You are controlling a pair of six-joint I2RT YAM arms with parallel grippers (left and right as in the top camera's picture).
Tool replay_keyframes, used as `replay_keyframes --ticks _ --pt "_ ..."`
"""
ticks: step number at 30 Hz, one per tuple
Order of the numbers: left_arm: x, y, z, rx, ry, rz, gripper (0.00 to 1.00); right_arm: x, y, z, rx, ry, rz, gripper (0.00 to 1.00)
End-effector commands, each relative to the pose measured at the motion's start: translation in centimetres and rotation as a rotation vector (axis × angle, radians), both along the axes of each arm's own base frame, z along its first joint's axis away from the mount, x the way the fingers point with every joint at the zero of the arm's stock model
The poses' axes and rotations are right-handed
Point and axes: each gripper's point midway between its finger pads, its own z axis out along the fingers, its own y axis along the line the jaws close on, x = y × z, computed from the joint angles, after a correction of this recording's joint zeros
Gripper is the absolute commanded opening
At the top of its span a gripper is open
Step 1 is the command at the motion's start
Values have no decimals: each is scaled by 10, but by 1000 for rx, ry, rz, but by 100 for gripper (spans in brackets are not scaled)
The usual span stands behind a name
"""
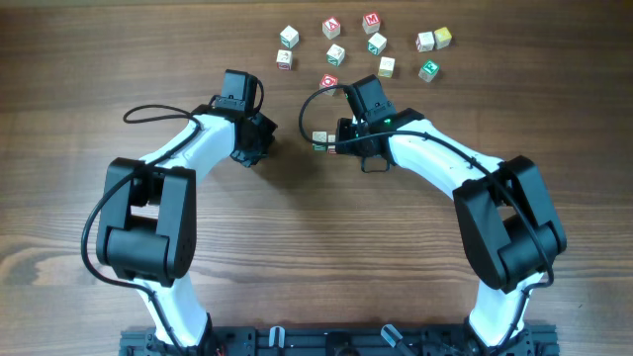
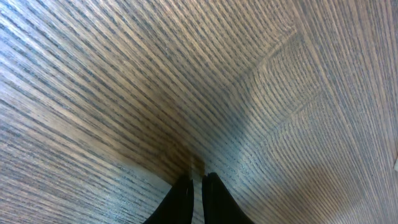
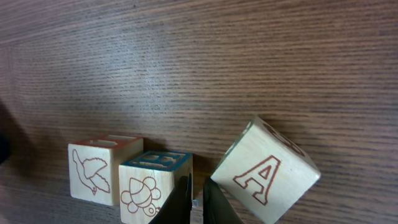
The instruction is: Form a horizontal line
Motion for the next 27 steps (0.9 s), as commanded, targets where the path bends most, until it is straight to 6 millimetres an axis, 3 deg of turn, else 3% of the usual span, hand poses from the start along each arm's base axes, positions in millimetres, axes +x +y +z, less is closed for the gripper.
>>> replay_keyframes --ticks 1,6,11,18,27 --pt "-29 13 -41 66 123 9 11 -3 1 -10 -3 20 18 9" --pt "-29 13 -41 66 123 9 12 -7 -11 -15 -41 53 -53 4" --pt "-29 13 -41 66 123 9 11 -28 -24 -24 -91 147 -95 5" --pt "-29 13 -41 66 123 9 11 -40 -5 -23 -15 189 31 5" --pt "-29 13 -41 66 123 9 12 -47 2 -21 16 209 95 4"
